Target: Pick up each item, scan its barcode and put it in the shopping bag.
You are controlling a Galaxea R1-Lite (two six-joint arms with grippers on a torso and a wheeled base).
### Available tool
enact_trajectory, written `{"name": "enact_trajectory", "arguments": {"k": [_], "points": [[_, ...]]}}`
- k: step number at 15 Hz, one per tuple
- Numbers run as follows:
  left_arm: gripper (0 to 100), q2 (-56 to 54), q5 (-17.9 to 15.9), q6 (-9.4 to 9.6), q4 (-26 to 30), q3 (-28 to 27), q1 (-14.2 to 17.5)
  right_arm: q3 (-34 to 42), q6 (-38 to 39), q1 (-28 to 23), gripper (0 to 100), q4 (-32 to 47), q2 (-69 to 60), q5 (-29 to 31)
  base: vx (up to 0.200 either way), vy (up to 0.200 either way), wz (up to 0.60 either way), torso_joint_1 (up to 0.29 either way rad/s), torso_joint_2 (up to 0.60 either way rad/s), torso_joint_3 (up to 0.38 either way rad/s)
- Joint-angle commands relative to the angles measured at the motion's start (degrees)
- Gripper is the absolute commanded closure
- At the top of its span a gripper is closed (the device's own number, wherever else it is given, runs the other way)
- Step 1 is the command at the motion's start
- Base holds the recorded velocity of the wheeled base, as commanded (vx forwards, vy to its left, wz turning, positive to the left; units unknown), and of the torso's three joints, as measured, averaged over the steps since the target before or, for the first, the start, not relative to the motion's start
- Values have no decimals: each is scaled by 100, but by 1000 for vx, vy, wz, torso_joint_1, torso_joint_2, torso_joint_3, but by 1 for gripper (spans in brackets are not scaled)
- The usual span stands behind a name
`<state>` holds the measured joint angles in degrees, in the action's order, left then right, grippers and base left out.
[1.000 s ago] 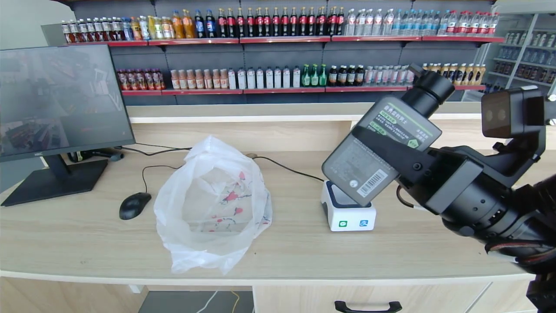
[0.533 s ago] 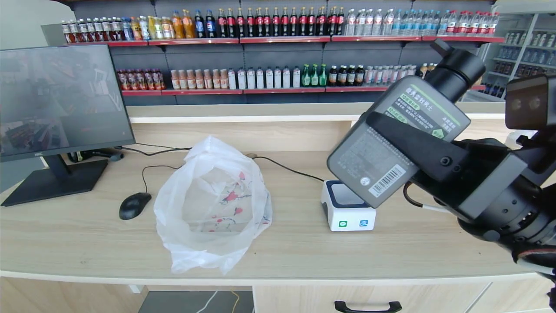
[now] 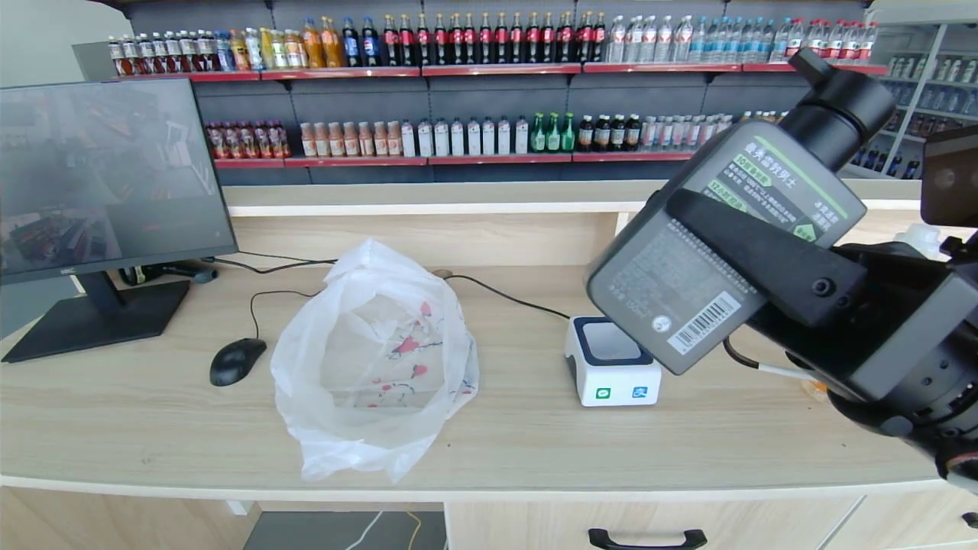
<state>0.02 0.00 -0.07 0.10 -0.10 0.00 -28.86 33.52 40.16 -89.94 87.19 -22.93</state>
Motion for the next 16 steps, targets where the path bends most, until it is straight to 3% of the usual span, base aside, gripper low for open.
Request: {"name": "enact_trajectory", "arguments": {"k": [1,10,14,16], "points": [[100,-2,0,-1,-1,10,0,64,5,19,100,-6,-114,-1,0,0,0,0,0,0],[100,-2,0,-1,-1,10,0,732,23,256,100,-6,-404,-1,0,0,0,0,0,0],[100,-2,0,-1,-1,1,0,1321,23,221,100,-6,-580,34,0,0,0,0,0,0],[100,-2,0,-1,-1,1,0,1409,-144,-52,100,-6,-466,43,0,0,0,0,0,0]]}}
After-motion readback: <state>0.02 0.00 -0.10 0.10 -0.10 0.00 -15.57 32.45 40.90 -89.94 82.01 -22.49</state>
